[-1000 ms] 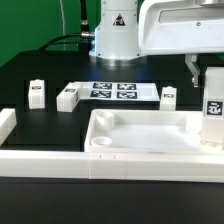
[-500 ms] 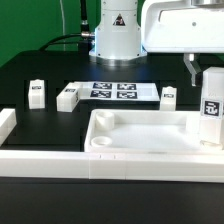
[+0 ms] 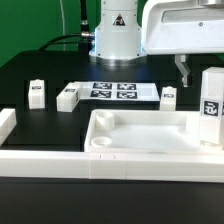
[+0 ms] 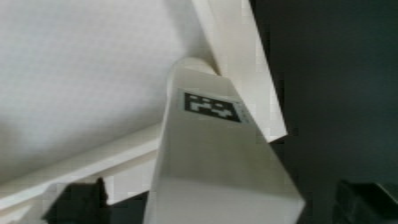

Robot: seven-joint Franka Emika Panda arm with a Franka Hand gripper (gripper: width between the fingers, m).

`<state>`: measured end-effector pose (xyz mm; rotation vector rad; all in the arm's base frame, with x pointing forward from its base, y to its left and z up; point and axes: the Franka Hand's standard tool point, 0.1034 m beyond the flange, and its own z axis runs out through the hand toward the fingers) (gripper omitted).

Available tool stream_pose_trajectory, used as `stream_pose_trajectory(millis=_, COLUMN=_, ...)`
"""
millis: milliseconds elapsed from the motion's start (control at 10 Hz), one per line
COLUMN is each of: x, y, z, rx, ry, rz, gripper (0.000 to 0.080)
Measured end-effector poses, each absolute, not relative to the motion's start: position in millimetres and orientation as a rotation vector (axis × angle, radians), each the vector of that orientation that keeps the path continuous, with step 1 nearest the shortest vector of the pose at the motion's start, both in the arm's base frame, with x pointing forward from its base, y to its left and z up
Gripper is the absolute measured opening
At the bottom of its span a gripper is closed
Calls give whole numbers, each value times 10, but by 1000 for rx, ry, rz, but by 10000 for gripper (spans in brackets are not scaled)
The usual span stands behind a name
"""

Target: Assemble desk

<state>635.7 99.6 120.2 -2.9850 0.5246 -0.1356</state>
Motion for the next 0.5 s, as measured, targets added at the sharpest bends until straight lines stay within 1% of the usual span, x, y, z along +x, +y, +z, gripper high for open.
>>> stream_pose_trajectory(millis=500, x=6359, y=1055, z=1206, rx=-3078, ry=-169, rz=-191, gripper=648)
